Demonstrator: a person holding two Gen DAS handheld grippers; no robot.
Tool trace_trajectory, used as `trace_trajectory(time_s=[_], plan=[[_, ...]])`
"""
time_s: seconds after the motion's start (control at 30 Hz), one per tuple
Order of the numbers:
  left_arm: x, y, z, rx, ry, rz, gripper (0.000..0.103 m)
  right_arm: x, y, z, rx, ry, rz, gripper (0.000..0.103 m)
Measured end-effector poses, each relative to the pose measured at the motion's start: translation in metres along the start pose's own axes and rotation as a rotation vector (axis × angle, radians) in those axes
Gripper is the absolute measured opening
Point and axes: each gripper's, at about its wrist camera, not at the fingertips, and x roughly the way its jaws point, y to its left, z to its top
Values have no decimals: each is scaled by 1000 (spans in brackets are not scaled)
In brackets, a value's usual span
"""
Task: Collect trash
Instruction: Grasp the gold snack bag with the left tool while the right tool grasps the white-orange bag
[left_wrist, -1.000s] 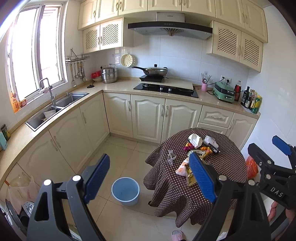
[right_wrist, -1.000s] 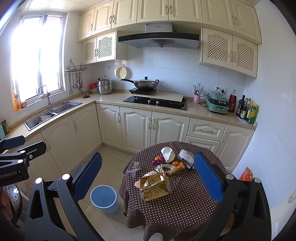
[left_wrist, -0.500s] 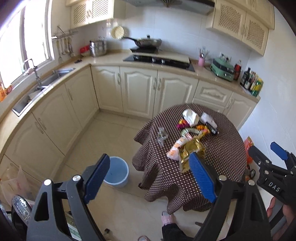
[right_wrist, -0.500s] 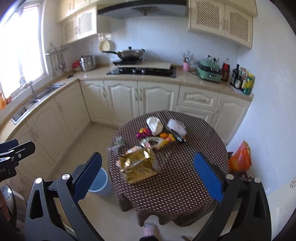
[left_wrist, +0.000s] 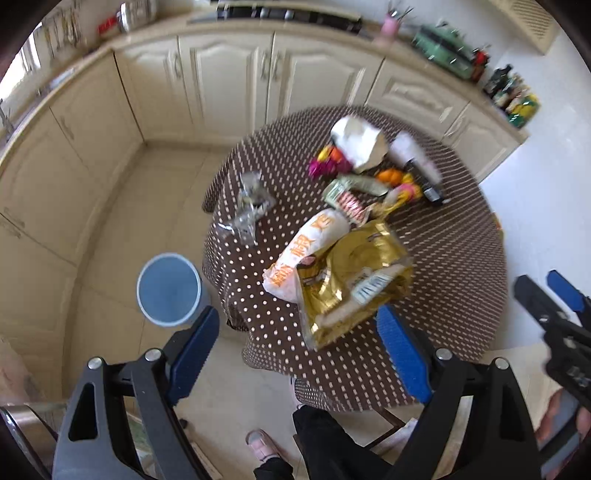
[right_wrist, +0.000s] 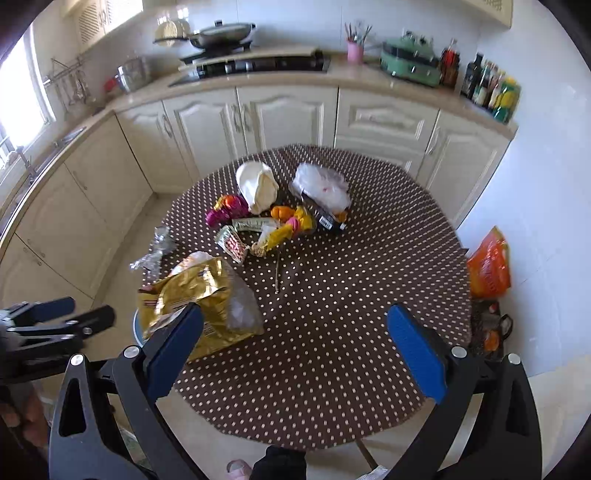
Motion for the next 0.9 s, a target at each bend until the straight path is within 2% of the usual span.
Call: trace_trajectory(time_s=[0.1,0.27,0.3,0.33,0.43,0.63,0.7,0.8,0.9], plan=[[33,-1,6,-24,48,7,85,32,-5,8,14,58,34,96],[67,2,11,-57,129,-9,61,63,-4,15,20,122,90,96],[70,2,11,-62,141,-20,52,66,-4,17,20,131,99,96],[76,2,11,-67,159,-42,38,67,-4,18,19,137,105,96],[74,0,10,-74,166,-111,10,70,-4,24,20,145,129,96],[29,6,11,-131,101,-257,4,58,1,45,51,127,196,96],[9,13,15,-148,59,-265,4,57,7,50,63,126,217,96],[-24,34,19,-199,-20,-217,4,67,27,54,65,151,240,96],[-49,63,22,-246,-88,-88,4,90,49,51,98,216,275,96]])
